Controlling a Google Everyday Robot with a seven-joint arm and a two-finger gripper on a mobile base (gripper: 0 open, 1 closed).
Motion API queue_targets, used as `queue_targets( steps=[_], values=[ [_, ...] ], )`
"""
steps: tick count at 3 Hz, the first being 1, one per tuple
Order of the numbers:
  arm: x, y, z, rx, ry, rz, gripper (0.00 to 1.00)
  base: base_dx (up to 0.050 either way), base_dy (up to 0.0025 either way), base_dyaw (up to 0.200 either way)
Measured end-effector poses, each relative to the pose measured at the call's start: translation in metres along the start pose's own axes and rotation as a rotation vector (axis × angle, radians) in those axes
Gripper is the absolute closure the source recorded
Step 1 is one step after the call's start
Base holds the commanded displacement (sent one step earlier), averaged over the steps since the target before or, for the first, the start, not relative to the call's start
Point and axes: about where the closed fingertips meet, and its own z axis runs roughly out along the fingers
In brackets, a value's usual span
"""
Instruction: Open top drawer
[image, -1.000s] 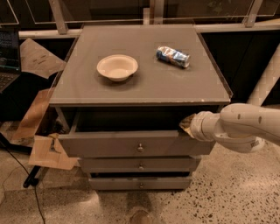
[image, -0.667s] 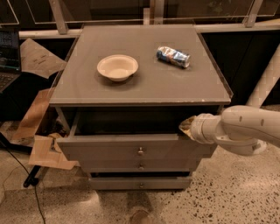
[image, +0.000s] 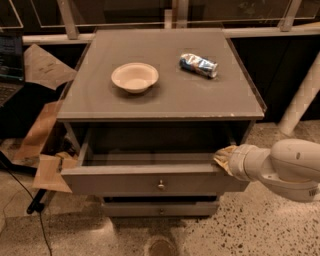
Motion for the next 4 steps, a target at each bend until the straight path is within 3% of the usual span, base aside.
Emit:
queue_targets(
  steps=[1, 2, 4],
  values=[
    [-0.004, -0.002, -0.003, 0.0, 0.0, 0.0, 1.0, 0.0, 0.0, 0.0],
    [-0.003, 0.008, -0.007, -0.018, -0.009, 0.004, 0.83, 0.0, 0.0, 0.0],
    [0.005, 0.022, -0.021, -0.036, -0.037, 0.012, 0.38, 0.0, 0.0, 0.0]
  ],
)
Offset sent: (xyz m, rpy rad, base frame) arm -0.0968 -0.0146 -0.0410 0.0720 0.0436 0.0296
